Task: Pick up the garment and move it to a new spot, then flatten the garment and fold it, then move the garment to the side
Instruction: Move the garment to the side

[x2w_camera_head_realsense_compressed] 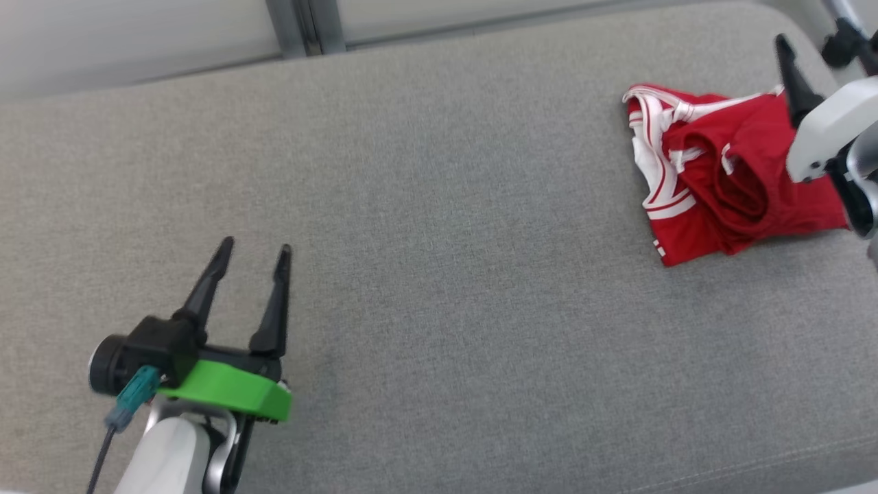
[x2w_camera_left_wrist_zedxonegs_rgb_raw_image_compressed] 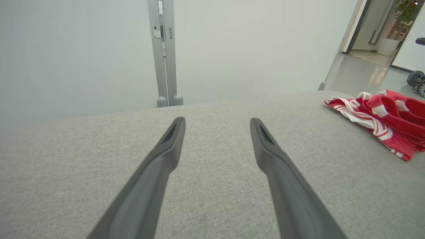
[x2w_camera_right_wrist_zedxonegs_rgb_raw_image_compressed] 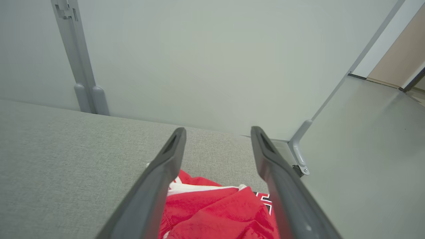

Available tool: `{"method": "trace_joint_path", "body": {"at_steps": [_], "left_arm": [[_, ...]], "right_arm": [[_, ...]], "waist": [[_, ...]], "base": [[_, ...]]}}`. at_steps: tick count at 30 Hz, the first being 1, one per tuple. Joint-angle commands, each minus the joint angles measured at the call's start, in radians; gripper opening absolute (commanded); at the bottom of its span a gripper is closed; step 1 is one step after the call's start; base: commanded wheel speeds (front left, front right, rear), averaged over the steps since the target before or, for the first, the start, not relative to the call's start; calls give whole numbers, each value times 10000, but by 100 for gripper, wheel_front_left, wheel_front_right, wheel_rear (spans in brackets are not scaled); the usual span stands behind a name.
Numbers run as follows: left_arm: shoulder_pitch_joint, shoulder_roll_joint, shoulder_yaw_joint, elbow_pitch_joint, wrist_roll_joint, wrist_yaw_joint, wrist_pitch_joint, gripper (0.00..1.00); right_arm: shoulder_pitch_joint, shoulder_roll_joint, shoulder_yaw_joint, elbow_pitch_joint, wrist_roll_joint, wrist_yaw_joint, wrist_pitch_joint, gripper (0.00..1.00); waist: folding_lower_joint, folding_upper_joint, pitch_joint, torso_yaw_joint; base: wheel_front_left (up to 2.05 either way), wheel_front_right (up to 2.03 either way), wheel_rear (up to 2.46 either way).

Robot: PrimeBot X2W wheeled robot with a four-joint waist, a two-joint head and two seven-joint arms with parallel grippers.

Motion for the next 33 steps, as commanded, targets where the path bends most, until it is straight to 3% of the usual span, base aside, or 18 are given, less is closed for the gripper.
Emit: {"method": "trace_joint_path", "body": {"at_steps": [1, 8, 14, 20, 25, 33], "left_arm": [[245, 13, 203, -135, -31, 52, -26, 100], [1228, 4, 1187, -366, -115, 517, -26, 100], [1613, -149, 1738, -306, -165, 937, -26, 100], [1795, -328, 2072, -101, 66, 804, -27, 100], [1960, -609, 2381, -113, 459, 588, -27, 100], [2260, -1033, 2664, 4, 1175, 96, -27, 100]], "right_arm": [[434, 42, -63, -226, 126, -15, -154, 100], [2248, 656, -1028, -1683, 205, -15, -564, 100], [4061, 1354, -2159, -3098, -406, -15, -679, 100], [6114, 2289, -3559, -4993, -1134, -13, -670, 100], [7483, 2905, -4106, -6295, -1533, -13, -673, 100], [8421, 3498, -4458, -6622, -1900, -13, -674, 100]], "waist": [[0, 0, -998, 155], [0, 0, -1963, 326], [0, 0, -2241, 477], [0, 0, -2257, 626], [0, 0, -2256, 762], [0, 0, -2267, 804]], "base": [[0, 0, 0], [0, 0, 0], [0, 0, 0], [0, 0, 0], [0, 0, 0], [0, 0, 0]]}}
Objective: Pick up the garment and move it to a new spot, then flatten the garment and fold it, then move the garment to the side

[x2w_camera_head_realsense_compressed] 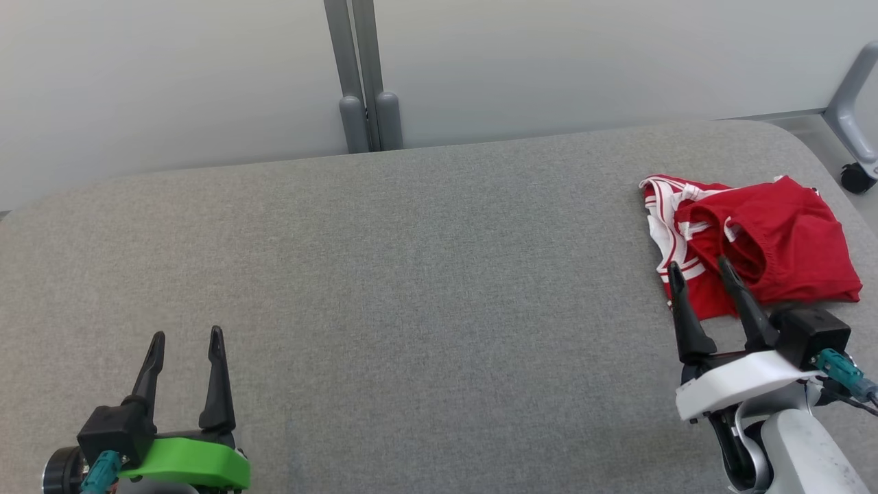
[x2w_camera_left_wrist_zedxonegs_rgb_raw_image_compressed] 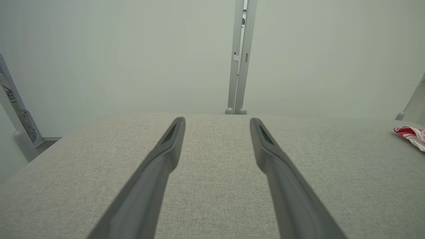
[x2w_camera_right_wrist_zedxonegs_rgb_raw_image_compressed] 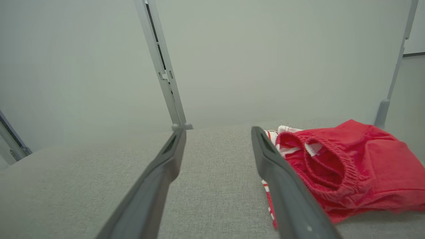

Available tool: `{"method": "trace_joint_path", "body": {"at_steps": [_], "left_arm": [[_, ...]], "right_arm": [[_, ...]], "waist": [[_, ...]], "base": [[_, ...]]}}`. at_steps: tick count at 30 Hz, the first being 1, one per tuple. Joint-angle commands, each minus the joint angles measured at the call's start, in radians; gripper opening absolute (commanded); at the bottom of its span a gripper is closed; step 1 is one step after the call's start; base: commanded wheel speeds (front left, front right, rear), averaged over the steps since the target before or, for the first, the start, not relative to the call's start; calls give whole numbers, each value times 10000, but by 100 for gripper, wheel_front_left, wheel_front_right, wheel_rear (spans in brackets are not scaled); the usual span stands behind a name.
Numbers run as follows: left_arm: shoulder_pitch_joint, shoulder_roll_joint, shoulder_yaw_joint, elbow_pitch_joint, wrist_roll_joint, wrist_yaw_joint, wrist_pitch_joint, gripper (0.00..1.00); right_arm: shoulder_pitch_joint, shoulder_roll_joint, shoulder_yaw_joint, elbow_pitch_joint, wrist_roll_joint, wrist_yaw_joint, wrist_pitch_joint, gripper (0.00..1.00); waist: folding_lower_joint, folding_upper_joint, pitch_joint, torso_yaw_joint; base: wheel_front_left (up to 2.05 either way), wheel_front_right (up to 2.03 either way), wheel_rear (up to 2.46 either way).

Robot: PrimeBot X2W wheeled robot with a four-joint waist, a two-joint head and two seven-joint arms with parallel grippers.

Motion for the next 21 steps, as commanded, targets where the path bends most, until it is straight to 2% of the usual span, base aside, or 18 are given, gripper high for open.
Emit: {"method": "trace_joint_path", "body": {"at_steps": [1, 6, 21], "left_arm": [[118, -61, 83, 49, 123, -110, -27, 100], [47, -201, 215, 147, 442, -340, -27, 100], [-176, -440, 481, 355, 808, -606, -27, 100]], "right_arm": [[150, 55, 23, 69, -52, -9, -23, 100], [121, 152, -17, 172, -116, -8, -23, 100], [-268, 141, 284, 441, -156, -8, -24, 100]], "waist": [[0, 0, 1, -5], [0, 0, 20, -2], [0, 0, 46, 28]], "base": [[0, 0, 0], [0, 0, 0], [0, 0, 0]]}}
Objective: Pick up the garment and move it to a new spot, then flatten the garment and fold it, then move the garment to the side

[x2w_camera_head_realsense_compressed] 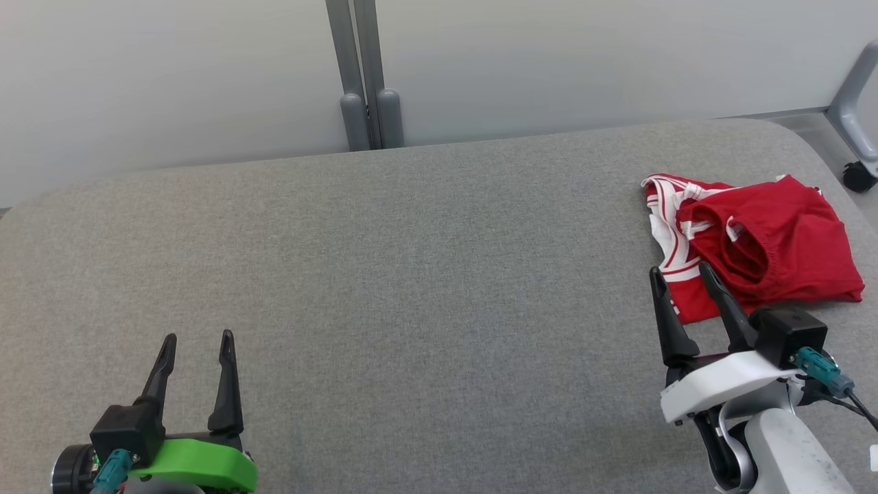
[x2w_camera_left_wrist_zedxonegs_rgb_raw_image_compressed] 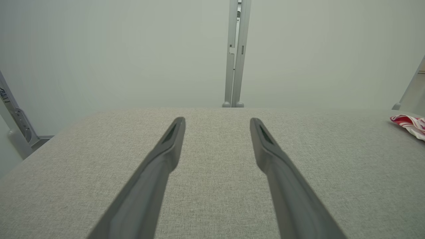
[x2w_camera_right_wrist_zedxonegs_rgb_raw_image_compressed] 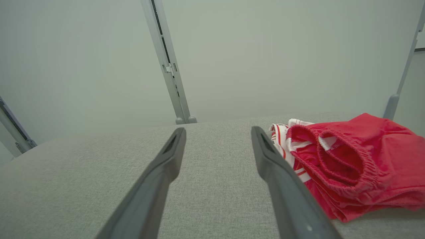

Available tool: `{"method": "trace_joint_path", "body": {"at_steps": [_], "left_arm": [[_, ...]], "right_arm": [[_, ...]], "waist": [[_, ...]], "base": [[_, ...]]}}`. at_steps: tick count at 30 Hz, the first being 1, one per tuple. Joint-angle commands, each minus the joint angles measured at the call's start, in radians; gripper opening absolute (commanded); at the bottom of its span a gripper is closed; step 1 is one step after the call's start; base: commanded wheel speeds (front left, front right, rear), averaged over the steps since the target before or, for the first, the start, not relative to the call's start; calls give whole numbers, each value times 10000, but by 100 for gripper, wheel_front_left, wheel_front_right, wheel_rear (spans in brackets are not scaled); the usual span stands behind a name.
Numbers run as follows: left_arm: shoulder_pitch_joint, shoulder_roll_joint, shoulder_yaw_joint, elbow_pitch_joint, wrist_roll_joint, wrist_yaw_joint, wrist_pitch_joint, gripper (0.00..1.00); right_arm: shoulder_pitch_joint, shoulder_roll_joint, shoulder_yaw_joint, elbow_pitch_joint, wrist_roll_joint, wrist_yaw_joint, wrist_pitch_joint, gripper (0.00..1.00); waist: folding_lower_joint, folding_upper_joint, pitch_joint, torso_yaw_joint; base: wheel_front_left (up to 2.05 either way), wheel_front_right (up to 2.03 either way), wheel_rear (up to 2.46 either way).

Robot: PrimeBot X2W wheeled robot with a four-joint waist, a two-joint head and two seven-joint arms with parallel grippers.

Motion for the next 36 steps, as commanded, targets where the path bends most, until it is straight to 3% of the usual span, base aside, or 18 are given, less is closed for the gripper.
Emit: {"method": "trace_joint_path", "body": {"at_steps": [1, 18, 19, 22, 36], "left_arm": [[-138, -16, 57, 8, 93, -38, -27, 100], [-159, -124, 92, 155, 186, -109, -27, 100], [-15, -104, 58, 164, 110, -86, 2, 0], [115, -133, 36, 429, 18, -88, 72, 0], [-111, -166, 210, 391, -2625, -92, 778, 0]], "right_arm": [[-118, -56, 0, 44, -11, -8, -24, 100], [-190, -38, 62, 214, -19, -8, -24, 100], [-59, 0, 57, 213, -12, 0, 0, 0], [162, 95, 64, 413, 30, 2, 26, 0], [233, 252, -367, 219, 2405, 1, 726, 0]], "waist": [[0, 0, -6, 3], [0, 0, -13, -4], [0, 0, -12, -5], [0, 0, -12, -5], [0, 0, 2, 15]], "base": [[0, 0, 0], [0, 0, 0], [0, 0, 0], [0, 0, 0], [0, 0, 0]]}}
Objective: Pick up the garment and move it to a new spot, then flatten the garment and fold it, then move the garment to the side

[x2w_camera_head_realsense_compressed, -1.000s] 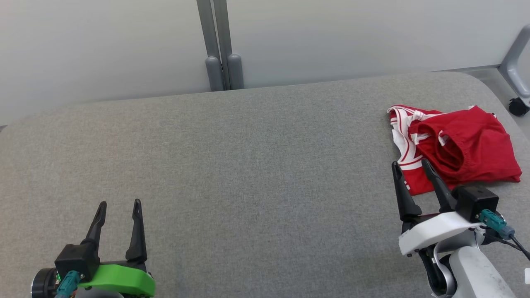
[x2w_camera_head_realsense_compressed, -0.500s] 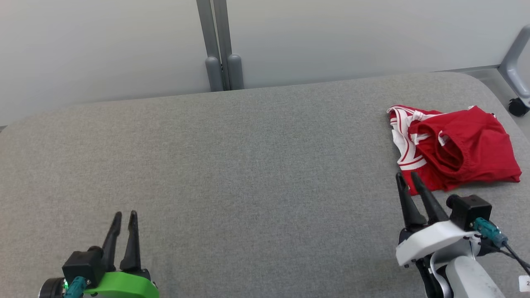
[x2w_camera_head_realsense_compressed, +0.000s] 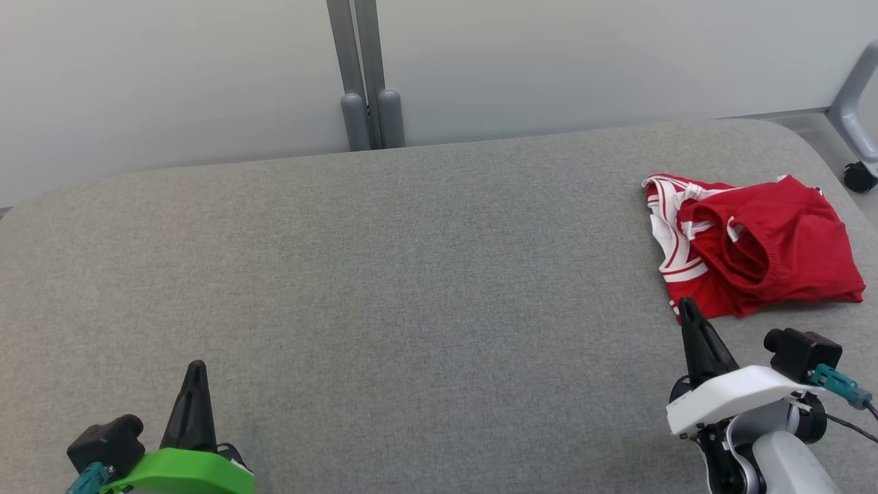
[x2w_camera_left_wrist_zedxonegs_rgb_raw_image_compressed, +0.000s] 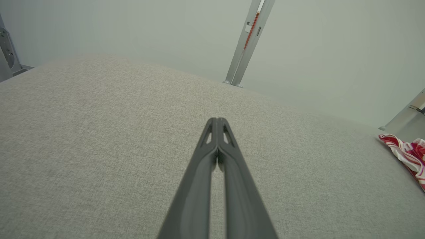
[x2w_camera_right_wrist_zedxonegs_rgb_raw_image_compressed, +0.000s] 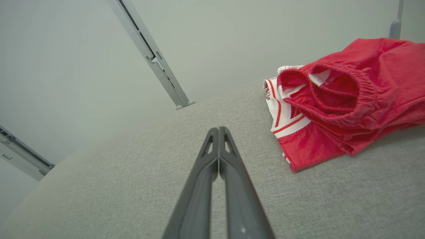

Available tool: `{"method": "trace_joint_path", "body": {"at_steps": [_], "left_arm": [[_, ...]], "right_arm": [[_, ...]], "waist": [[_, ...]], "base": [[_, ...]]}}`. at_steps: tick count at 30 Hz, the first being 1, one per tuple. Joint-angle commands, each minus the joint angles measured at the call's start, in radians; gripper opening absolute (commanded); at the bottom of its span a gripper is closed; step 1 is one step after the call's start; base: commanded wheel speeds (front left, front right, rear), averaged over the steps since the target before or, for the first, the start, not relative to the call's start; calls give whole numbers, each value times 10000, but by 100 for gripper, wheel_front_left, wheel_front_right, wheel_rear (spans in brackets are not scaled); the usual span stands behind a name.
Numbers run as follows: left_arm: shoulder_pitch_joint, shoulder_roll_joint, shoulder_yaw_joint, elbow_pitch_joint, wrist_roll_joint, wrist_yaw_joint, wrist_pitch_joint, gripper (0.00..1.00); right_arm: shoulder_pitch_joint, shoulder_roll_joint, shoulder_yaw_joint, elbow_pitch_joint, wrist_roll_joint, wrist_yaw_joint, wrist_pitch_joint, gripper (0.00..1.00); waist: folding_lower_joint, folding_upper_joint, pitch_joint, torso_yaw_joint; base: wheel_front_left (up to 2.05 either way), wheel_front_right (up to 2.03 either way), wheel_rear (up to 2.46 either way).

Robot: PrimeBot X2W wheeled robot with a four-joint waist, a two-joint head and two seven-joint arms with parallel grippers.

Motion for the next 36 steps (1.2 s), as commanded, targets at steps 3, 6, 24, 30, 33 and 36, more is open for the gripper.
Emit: {"method": "trace_joint_path", "body": {"at_steps": [3, 6, 24, 30, 33, 36], "left_arm": [[-316, 25, 73, -217, -823, -4, 170, 0], [-349, 19, 94, -233, -1300, -5, 286, 0], [-563, -14, 234, -298, -3997, -11, 968, 0], [-618, -23, 280, -313, -4759, -12, 1172, 0], [-650, -28, 299, -322, -5134, -13, 1265, 0], [-680, -33, 320, -327, -5489, -14, 1360, 0]], "right_arm": [[-128, 6, -164, -246, 717, -1, 175, 0], [-111, 34, -235, -283, 1147, -1, 295, 0], [-22, 199, -650, -485, 3564, -2, 988, 0], [8, 242, -774, -541, 4265, -2, 1192, 0], [22, 264, -830, -567, 4584, -2, 1287, 0], [36, 286, -887, -593, 4924, -2, 1388, 0]], "waist": [[0, 0, 4, 6], [0, 0, 6, 10], [0, 0, 25, 36], [0, 0, 31, 44], [0, 0, 33, 48], [0, 0, 37, 53]], "base": [[0, 0, 0], [0, 0, 0], [0, 0, 0], [0, 0, 0], [0, 0, 0], [0, 0, 0]]}}
